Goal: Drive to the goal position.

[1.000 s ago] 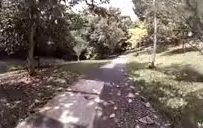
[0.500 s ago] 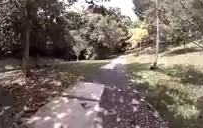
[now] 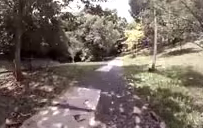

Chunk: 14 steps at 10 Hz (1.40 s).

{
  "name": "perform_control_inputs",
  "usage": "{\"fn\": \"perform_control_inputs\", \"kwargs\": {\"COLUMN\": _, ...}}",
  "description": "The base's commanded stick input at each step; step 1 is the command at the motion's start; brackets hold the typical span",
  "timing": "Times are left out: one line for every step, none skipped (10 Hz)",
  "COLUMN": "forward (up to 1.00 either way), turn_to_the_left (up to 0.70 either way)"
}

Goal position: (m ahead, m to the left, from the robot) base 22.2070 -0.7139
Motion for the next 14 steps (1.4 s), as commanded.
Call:
{"fn": "perform_control_inputs", "kwargs": {"forward": 0.45, "turn_to_the_left": 0.00}}
{"fn": "perform_control_inputs", "kwargs": {"forward": 0.45, "turn_to_the_left": 0.00}}
{"fn": "perform_control_inputs", "kwargs": {"forward": 0.45, "turn_to_the_left": 0.00}}
{"fn": "perform_control_inputs", "kwargs": {"forward": 0.45, "turn_to_the_left": 0.00}}
{"fn": "perform_control_inputs", "kwargs": {"forward": 0.45, "turn_to_the_left": 0.00}}
{"fn": "perform_control_inputs", "kwargs": {"forward": 0.45, "turn_to_the_left": 0.00}}
{"fn": "perform_control_inputs", "kwargs": {"forward": 0.45, "turn_to_the_left": 0.00}}
{"fn": "perform_control_inputs", "kwargs": {"forward": 0.45, "turn_to_the_left": 0.00}}
{"fn": "perform_control_inputs", "kwargs": {"forward": 0.45, "turn_to_the_left": 0.00}}
{"fn": "perform_control_inputs", "kwargs": {"forward": 0.45, "turn_to_the_left": -0.01}}
{"fn": "perform_control_inputs", "kwargs": {"forward": 0.45, "turn_to_the_left": -0.09}}
{"fn": "perform_control_inputs", "kwargs": {"forward": 0.45, "turn_to_the_left": -0.17}}
{"fn": "perform_control_inputs", "kwargs": {"forward": 0.45, "turn_to_the_left": -0.25}}
{"fn": "perform_control_inputs", "kwargs": {"forward": 0.45, "turn_to_the_left": -0.27}}
